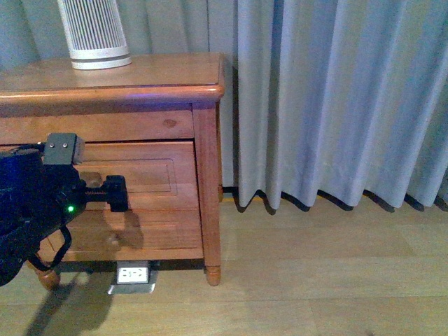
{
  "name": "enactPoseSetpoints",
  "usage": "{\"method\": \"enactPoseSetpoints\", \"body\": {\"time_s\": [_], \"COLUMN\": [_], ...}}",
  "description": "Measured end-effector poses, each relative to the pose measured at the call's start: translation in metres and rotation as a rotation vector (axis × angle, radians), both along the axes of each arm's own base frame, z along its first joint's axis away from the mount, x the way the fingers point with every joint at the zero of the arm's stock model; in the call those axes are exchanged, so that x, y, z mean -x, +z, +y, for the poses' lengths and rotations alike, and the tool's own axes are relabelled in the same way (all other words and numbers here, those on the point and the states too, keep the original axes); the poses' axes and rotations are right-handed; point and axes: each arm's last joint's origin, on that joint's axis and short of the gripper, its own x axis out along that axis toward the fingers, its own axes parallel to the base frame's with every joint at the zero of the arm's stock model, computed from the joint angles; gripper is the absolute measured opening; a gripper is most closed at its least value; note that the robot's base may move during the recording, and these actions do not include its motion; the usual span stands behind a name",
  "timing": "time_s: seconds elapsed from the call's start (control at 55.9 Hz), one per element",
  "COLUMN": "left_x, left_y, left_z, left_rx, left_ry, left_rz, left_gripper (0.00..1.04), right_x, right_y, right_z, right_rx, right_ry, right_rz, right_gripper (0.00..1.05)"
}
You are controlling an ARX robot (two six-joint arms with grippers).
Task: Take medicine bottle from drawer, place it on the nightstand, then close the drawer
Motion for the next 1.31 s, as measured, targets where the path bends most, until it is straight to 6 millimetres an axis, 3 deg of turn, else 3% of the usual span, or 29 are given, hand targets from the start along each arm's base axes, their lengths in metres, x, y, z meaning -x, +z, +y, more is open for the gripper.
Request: {"method": "enactPoseSetpoints", "body": {"time_s": [0.787, 1.234, 1.306], "left_x": [-0.013, -0.014, -0.014], "left_y": [-0.009, -0.009, -0.009], "left_z": [0.001, 0.002, 0.002], "left_rx": [-0.004, -0.011, -0.014], "left_ry": [0.019, 0.037, 0.036], "left_rz": [0.011, 0.010, 0.010], "left_gripper": [0.98, 0.31, 0.26], "right_x": [0.000, 0.000, 0.000], "right_y": [0.000, 0.000, 0.000], "right_z": [0.000, 0.000, 0.000], "right_rx": [0.000, 0.000, 0.000], "right_ry": [0.000, 0.000, 0.000], "right_rz": [0.000, 0.000, 0.000], "right_gripper": [0.98, 0.98, 0.98]}}
